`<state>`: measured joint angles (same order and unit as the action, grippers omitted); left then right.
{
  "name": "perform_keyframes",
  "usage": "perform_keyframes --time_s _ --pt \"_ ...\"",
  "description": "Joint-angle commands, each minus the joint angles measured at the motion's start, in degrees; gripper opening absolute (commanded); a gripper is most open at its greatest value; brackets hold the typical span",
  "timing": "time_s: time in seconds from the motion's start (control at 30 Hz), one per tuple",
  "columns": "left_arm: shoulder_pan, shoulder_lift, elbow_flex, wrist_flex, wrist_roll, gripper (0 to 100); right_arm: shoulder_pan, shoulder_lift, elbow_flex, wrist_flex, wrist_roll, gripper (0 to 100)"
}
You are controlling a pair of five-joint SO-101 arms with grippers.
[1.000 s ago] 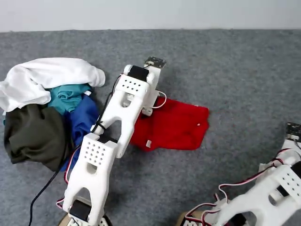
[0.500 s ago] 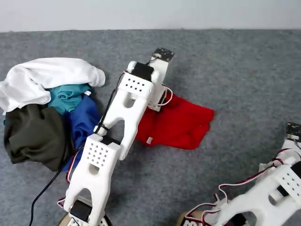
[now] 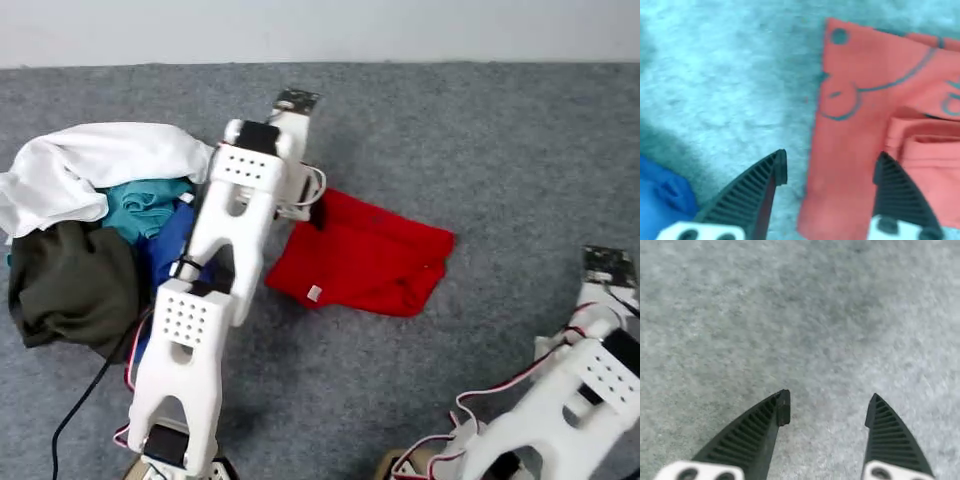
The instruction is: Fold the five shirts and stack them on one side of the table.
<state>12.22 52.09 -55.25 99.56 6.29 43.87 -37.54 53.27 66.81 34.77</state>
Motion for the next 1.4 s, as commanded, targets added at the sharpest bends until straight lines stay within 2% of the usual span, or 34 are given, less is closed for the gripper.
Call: perform_keyframes --time_s 0.0,0.1,0.2,0.37,0.53,0.67,0.77,0.9,1.1,1.27,1.37 --pt "-3.34 -4.13 -0.4 -0.09 -0.44 32 -3.12 -1.27 -0.26 0.57 0.26 25.2" --pt "-5.27 -4.4 -2.07 0.97 -0.35 37 -6.55 -1.27 -0.88 0.48 -0.09 25.2" --pt "-7.56 -8.0 -8.84 1.05 -0.18 38 -12.18 -1.19 -4.92 0.48 -7.38 25.2" --pt "-8.53 -21.54 -17.19 1.05 9.23 38 -24.31 -0.57 -21.27 3.38 -16.35 25.2" --pt "-9.49 -34.29 -17.19 1.05 20.04 38 -36.88 -0.57 -30.51 3.3 -17.23 25.2" --pt "-13.19 -44.75 -16.13 1.05 21.63 38 -40.66 0.75 -28.4 -1.98 -17.23 25.2" --pt "-16.0 -52.22 -9.36 1.05 21.63 38 -41.19 5.41 -24.44 -6.29 -17.32 25.2" --pt "-16.09 -62.59 4.62 0.97 21.54 38 -40.92 14.29 -23.3 -9.98 -17.32 25.2" --pt "-15.03 -78.59 30.81 0.53 21.19 38 -41.36 24.13 -29.36 -7.43 -22.77 25.1" --pt "-15.12 -89.93 50.15 -8.09 16.26 38 -41.36 25.01 -30.68 -4.44 -20.31 25.1" --pt "-15.21 -94.33 57.36 -10.9 16.09 38 -41.1 25.63 -30.68 -4.97 -20.22 25.1"
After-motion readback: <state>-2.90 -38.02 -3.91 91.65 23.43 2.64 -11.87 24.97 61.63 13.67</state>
